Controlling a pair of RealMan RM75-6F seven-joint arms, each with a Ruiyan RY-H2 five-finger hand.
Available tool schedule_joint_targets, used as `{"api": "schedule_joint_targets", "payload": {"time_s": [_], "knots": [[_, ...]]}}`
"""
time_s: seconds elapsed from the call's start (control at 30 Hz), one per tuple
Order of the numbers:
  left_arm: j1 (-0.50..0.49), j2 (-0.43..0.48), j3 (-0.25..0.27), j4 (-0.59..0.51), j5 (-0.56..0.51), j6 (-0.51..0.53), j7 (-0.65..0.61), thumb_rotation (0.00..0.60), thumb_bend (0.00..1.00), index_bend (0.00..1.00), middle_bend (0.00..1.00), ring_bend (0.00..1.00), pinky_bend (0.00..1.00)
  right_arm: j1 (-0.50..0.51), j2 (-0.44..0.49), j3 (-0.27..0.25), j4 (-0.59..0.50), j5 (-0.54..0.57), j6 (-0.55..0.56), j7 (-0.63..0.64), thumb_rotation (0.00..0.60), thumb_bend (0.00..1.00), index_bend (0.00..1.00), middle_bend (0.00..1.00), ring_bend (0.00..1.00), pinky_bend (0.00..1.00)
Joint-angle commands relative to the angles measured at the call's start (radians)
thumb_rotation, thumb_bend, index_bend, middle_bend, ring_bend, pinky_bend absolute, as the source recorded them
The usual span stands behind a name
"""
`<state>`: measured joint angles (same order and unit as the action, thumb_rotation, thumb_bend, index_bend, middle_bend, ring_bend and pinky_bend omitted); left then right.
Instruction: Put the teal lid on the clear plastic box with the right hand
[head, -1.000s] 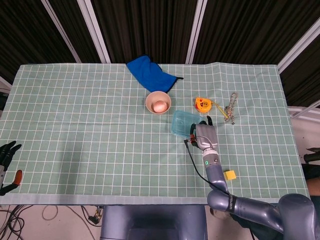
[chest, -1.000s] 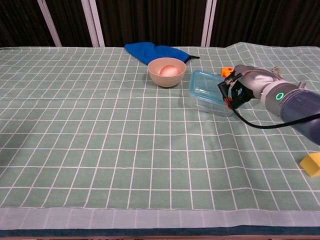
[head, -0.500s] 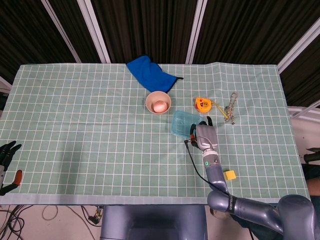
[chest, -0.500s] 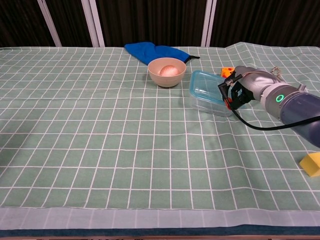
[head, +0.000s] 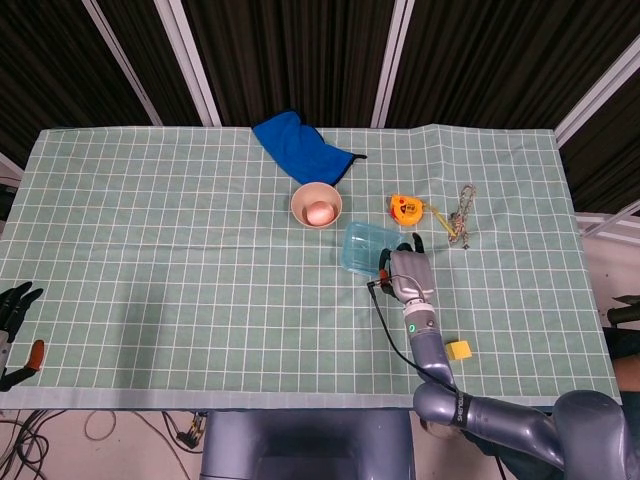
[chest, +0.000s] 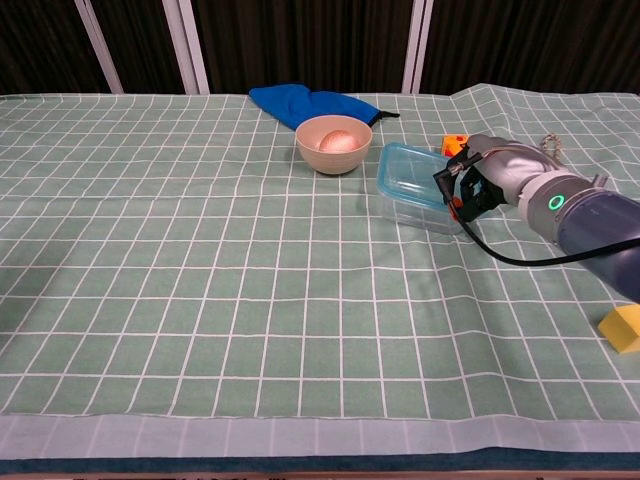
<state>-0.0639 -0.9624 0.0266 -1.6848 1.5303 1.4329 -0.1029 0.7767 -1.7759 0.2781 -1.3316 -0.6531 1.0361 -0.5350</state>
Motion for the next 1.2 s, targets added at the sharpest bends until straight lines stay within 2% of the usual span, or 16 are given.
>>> {"api": "schedule_joint_targets", "payload": {"time_s": [0.03, 0.57, 0.77, 0.83, 0.93, 1.0, 1.07, 1.2], "knots": [[0.0, 0.0, 0.0, 0.0, 0.0, 0.0, 0.001, 0.6, 0.53, 0.09, 0.0, 0.0, 0.0, -0.001, -0.002, 0.0, 0.001, -0.001, -0.001, 0.002, 0.6, 0.52, 0.8, 0.65, 0.31, 0.0], [0.001, 0.0, -0.001, -0.001, 0.0, 0.002, 0.001, 0.6, 0.53, 0.08, 0.0, 0.0, 0.0, 0.002, -0.021, 0.016, 0.009, -0.021, 0.002, 0.016, 0.6, 0.52, 0.8, 0.65, 0.31, 0.0], [0.0, 0.0, 0.0, 0.001, 0.002, 0.002, 0.0, 0.6, 0.53, 0.08, 0.0, 0.0, 0.0, 0.02, 0.009, 0.045, -0.046, -0.041, 0.043, -0.019, 0.6, 0.52, 0.78, 0.64, 0.31, 0.0], [0.0, 0.0, 0.0, 0.001, 0.003, 0.002, 0.0, 0.6, 0.53, 0.08, 0.0, 0.0, 0.0, 0.025, 0.025, 0.055, -0.075, -0.046, 0.06, -0.035, 0.6, 0.5, 0.69, 0.59, 0.29, 0.0], [0.0, -0.001, 0.0, 0.002, 0.004, 0.003, 0.001, 0.6, 0.53, 0.08, 0.0, 0.0, 0.0, 0.029, 0.056, 0.064, -0.124, -0.038, 0.07, -0.062, 0.6, 0.4, 0.38, 0.35, 0.17, 0.0], [0.001, -0.001, 0.0, 0.003, 0.005, 0.004, 0.002, 0.6, 0.53, 0.08, 0.0, 0.0, 0.0, 0.032, 0.082, 0.074, -0.161, -0.023, 0.069, -0.074, 0.6, 0.33, 0.22, 0.22, 0.1, 0.0], [0.0, -0.001, 0.0, 0.002, 0.004, 0.003, 0.003, 0.6, 0.53, 0.08, 0.0, 0.0, 0.0, 0.034, 0.107, 0.082, -0.192, -0.008, 0.069, -0.086, 0.6, 0.29, 0.13, 0.14, 0.09, 0.0], [0.001, -0.002, 0.0, 0.002, 0.005, 0.005, 0.005, 0.6, 0.53, 0.08, 0.0, 0.0, 0.0, 0.031, 0.148, 0.103, -0.249, -0.001, 0.091, -0.085, 0.6, 0.26, 0.04, 0.05, 0.06, 0.0]]}}
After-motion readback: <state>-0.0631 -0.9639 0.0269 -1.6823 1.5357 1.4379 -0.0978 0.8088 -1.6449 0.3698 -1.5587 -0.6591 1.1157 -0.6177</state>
